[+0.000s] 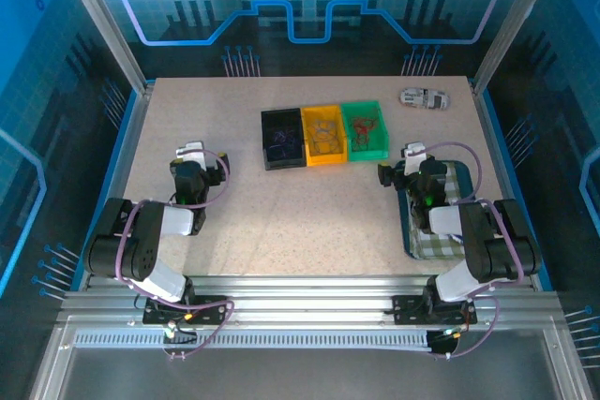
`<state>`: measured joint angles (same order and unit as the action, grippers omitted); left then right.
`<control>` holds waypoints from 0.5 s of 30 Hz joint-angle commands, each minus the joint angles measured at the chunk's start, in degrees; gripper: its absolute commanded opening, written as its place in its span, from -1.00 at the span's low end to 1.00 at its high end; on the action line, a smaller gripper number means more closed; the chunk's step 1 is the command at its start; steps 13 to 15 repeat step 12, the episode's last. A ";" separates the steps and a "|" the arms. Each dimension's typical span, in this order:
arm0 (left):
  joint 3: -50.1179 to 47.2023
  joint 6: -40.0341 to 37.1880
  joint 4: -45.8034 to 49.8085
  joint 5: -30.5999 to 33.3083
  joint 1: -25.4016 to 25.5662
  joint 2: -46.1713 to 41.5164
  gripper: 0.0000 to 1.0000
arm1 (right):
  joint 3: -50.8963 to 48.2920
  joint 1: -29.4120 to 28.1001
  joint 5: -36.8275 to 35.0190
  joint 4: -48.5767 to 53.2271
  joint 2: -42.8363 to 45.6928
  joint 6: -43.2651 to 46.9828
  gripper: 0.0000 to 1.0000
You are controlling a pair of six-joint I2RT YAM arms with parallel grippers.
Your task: Untangle the cables
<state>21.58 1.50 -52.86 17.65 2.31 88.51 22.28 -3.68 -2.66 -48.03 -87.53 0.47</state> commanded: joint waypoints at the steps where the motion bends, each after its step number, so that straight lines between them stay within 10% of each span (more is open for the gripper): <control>1: -0.35 -0.01 -1.72 -1.21 0.13 0.52 0.99 | 1.30 0.63 1.23 -1.01 -0.45 0.15 1.00; 15: -0.40 0.08 -1.67 -1.13 0.07 0.53 0.99 | 1.11 0.66 1.08 -1.26 -0.43 0.35 0.99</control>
